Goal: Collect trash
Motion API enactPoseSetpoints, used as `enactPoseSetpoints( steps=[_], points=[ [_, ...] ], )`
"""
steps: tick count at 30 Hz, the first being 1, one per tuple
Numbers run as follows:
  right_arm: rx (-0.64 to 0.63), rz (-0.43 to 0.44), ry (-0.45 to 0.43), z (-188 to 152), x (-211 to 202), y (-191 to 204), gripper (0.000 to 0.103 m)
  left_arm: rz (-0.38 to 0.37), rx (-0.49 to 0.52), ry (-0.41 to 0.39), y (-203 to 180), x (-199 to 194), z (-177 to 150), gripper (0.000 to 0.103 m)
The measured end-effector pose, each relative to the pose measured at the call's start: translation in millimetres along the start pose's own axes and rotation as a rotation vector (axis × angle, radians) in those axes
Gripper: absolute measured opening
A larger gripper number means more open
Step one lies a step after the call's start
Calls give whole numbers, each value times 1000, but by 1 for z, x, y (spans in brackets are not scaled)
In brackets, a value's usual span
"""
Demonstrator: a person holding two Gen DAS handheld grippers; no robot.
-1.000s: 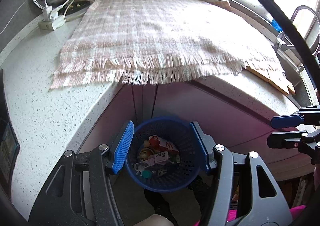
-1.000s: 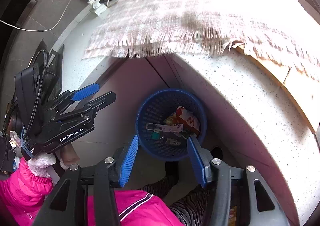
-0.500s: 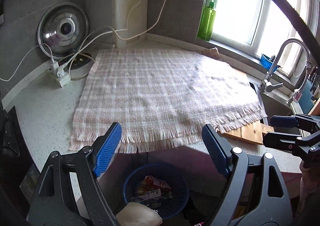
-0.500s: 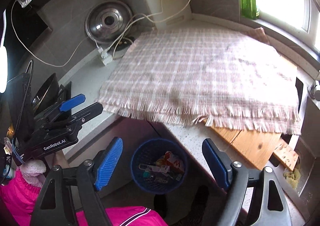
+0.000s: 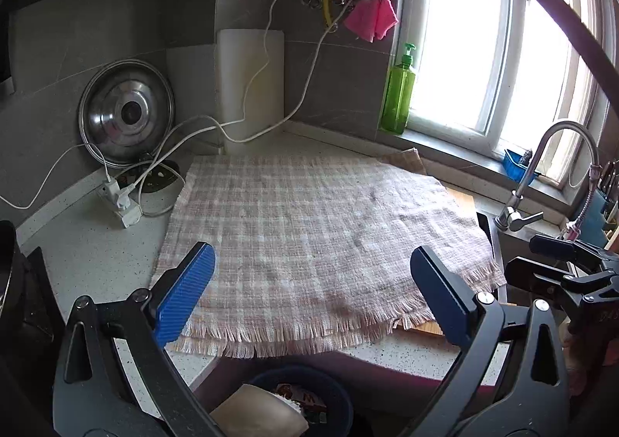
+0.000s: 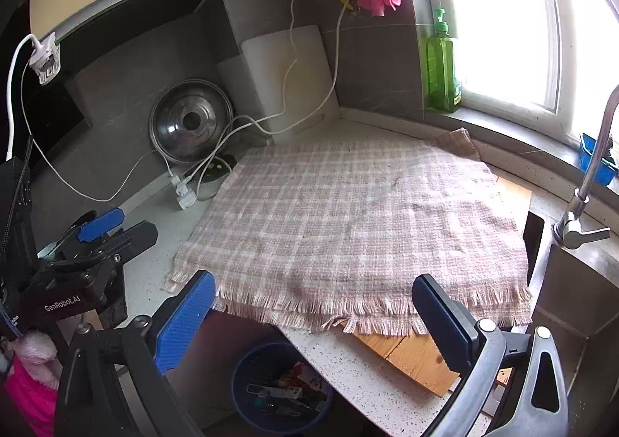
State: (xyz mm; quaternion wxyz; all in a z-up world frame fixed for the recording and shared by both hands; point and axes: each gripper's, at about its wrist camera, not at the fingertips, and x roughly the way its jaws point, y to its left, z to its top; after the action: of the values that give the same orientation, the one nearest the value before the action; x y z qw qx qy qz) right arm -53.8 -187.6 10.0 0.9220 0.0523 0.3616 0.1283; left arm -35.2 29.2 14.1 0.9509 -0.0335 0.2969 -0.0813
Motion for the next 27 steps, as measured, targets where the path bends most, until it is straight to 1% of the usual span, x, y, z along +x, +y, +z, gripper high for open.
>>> enactPoseSetpoints(
  steps=[2,5,9,12,16,27],
  points=[
    [19,-3,-19,3,-2,-6,103,12,-8,-9,-1,2,4,103],
    [29,-6,-44,11,0,-14,103,3,-11,-20,-4,5,10,103],
    [23,-24,-53,20,6,-20,103,13,0,-22,-9,8,17,103],
    [18,-30,-79,26,7,-23,103,23,7,-26,-11,11,21,103],
    [5,-45,-113,33,8,-26,103,24,-8,-24,-11,14,26,103],
    [6,-40,-131,45,18,-35,103,35,-25,-26,-13,20,35,103]
  ],
)
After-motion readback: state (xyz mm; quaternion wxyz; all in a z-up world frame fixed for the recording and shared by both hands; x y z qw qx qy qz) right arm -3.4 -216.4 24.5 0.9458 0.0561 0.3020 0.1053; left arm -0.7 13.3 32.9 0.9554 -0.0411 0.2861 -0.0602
